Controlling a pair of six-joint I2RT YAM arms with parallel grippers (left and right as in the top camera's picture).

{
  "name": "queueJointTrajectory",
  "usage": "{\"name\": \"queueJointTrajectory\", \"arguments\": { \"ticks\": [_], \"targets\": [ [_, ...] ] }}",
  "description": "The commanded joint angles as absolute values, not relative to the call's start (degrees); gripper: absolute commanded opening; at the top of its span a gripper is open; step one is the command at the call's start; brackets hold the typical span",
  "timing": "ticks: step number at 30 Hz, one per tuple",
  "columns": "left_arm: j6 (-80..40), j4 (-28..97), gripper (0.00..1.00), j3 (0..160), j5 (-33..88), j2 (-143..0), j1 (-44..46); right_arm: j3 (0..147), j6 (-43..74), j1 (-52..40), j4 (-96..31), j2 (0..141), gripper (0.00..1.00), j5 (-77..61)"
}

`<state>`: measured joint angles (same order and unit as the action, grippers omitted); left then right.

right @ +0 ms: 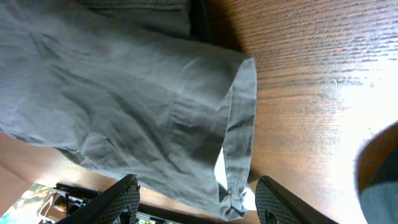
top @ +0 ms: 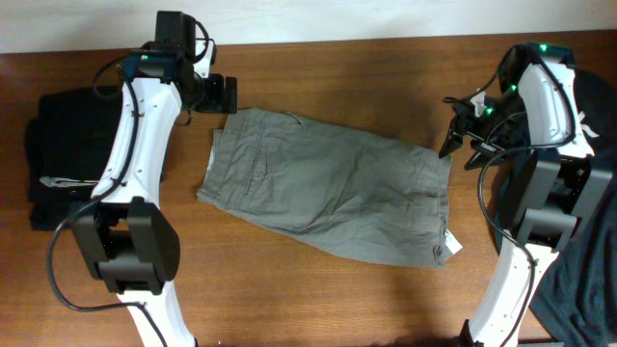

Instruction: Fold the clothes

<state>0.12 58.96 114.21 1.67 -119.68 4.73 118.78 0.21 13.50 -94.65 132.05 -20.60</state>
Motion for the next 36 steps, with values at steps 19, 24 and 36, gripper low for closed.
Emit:
{"name": "queueJointTrajectory", "arguments": {
  "ticks": [19, 24, 36],
  "targets": [
    [-0.4, 50.1, 0.99, 114.5, 3.7, -128.2, 4.6, 111.5, 3.1, 9.3, -83.4, 131.8, 0.59, -20.4],
    [1.2, 49.3, 0.99, 114.5, 3.9, -130.1, 4.6, 108.3, 4.0, 8.8, -79.9, 131.8, 0.59, -20.4],
    [4.0, 45.8, 0.99, 114.5, 7.9, -131.2, 4.5, 107.3, 3.5, 8.8, -76.4, 131.8, 0.26, -20.3]
  ]
}}
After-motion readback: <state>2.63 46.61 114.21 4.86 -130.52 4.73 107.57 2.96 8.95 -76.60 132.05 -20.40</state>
